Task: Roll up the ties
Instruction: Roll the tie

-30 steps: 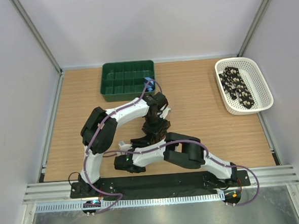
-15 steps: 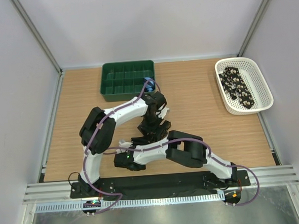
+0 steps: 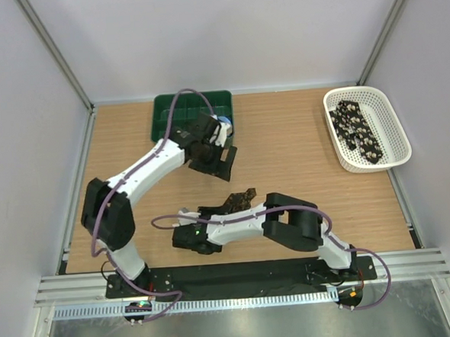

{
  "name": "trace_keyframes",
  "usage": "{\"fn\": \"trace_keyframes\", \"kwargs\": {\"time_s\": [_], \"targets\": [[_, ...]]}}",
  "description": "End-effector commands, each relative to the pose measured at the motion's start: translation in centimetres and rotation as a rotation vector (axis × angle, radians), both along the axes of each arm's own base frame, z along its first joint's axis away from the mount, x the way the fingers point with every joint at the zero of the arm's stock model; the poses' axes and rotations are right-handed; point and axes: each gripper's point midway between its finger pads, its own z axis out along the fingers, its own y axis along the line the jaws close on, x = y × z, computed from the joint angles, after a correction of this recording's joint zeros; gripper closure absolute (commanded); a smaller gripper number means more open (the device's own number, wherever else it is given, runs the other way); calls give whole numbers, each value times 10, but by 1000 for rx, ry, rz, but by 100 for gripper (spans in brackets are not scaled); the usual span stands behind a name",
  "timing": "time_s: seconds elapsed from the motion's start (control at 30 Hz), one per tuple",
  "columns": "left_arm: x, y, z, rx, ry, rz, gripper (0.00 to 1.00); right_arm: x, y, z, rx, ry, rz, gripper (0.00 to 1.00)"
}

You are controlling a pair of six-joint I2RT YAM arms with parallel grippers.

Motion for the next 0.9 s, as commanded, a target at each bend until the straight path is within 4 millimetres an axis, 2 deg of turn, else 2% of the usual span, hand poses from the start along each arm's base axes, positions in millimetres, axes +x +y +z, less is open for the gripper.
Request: {"fn": "trace_keyframes", "kwargs": {"time_s": [0.0, 0.07, 0.13, 0.17, 0.2, 0.23, 0.27, 0.3, 0.33, 0.37, 0.4, 0.43, 0.5, 0.6, 0.63, 0.67, 0.73, 0.77, 0.83, 0.87], "targets": [[26, 4, 43, -121, -174, 104, 6, -20, 26, -10, 235, 181, -9, 89], [37, 17, 60, -141, -250, 156, 4, -25, 31, -13, 287, 247, -12, 89], [40, 31, 63, -140, -278, 207, 2, -27, 35, -9, 344, 290, -16, 89], [46, 38, 75, -147, -335, 242, 0, -33, 37, -13, 371, 345, -14, 89], [42, 44, 69, -141, -330, 253, 0, -29, 38, -6, 417, 362, -27, 89], [48, 56, 71, -121, -363, 308, 0, -29, 38, -6, 438, 382, -30, 89], [49, 61, 83, -140, -411, 342, 0, -31, 38, -7, 464, 409, -31, 89], [51, 74, 78, -109, -433, 393, 0, -30, 38, -9, 497, 458, -43, 89], [50, 80, 79, -112, -450, 422, 0, -31, 39, -3, 534, 484, -44, 89], [53, 86, 84, -136, -471, 475, 0, -32, 38, -7, 559, 508, -47, 90], [53, 98, 95, -135, -516, 534, 0, -39, 41, -9, 593, 570, -37, 89], [50, 106, 88, -124, -513, 569, 0, -35, 40, -2, 646, 592, -54, 90], [49, 123, 100, -144, -573, 669, 0, -42, 40, -9, 711, 670, -56, 90], [42, 137, 96, -170, -607, 747, 0, -42, 37, -8, 813, 741, -73, 90], [38, 145, 108, -199, -646, 787, 0, -49, 39, -10, 842, 799, -64, 89], [35, 146, 100, -210, -646, 796, 0, -45, 36, -8, 877, 815, -86, 90], [30, 146, 105, -261, -672, 784, 0, -46, 36, -6, 923, 862, -101, 90], [27, 142, 96, -278, -663, 765, 0, -46, 33, -7, 958, 911, -124, 89], [23, 132, 95, -329, -661, 708, 0, -50, 33, -7, 1001, 988, -138, 90], [20, 132, 81, -315, -647, 690, 0, -45, 29, -8, 1026, 1003, -177, 90]]}}
